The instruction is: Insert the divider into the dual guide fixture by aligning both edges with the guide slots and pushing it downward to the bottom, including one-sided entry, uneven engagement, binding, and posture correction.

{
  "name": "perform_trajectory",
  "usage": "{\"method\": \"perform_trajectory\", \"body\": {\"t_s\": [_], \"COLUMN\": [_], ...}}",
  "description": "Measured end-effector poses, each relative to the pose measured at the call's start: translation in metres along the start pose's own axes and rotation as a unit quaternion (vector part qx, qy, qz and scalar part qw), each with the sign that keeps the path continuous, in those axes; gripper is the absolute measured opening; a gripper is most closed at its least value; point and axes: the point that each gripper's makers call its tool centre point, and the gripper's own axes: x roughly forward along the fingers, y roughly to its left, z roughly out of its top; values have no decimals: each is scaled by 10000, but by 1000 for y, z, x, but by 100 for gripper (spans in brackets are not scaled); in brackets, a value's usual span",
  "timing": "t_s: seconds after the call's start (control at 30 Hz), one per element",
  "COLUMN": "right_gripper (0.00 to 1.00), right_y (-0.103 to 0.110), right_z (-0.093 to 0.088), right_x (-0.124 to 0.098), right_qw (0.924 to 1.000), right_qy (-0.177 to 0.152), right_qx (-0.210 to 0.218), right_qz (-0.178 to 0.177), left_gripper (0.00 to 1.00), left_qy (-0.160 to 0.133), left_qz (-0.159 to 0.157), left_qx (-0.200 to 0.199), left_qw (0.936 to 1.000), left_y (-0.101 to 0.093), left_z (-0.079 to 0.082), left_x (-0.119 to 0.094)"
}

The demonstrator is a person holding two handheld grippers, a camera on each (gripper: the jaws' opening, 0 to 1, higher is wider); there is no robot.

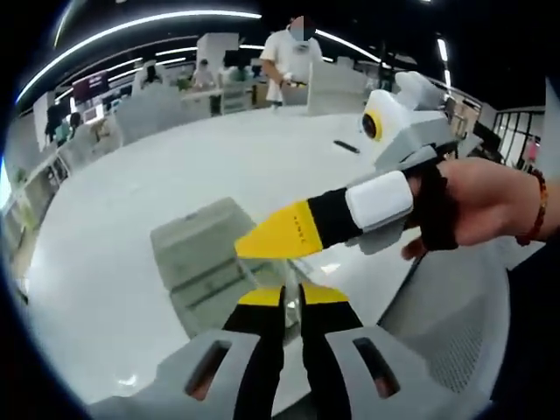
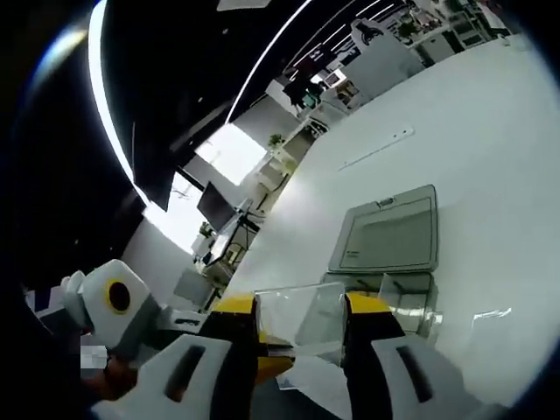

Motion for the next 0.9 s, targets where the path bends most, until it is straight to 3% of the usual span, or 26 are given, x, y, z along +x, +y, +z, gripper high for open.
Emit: {"method": "perform_trajectory", "body": {"t_s": [0.33, 0.63, 0.9], "right_gripper": [41, 36, 37], "right_y": [1, 1, 3], "right_z": [3, 11, 1], "right_x": [-1, -6, -5], "right_qw": [9998, 9997, 9982], "right_qy": [-13, -50, 248], "right_qx": [-197, -98, -513], "right_qz": [49, 217, 209], "left_gripper": [4, 3, 4], "left_qy": [1, -20, 308], "left_qz": [67, 102, 149], "left_qx": [26, 5, 145], "left_qw": [10000, 9999, 9993], "left_y": [1, -2, -7], "left_z": [7, 11, 0], "left_x": [1, 2, 7]}}
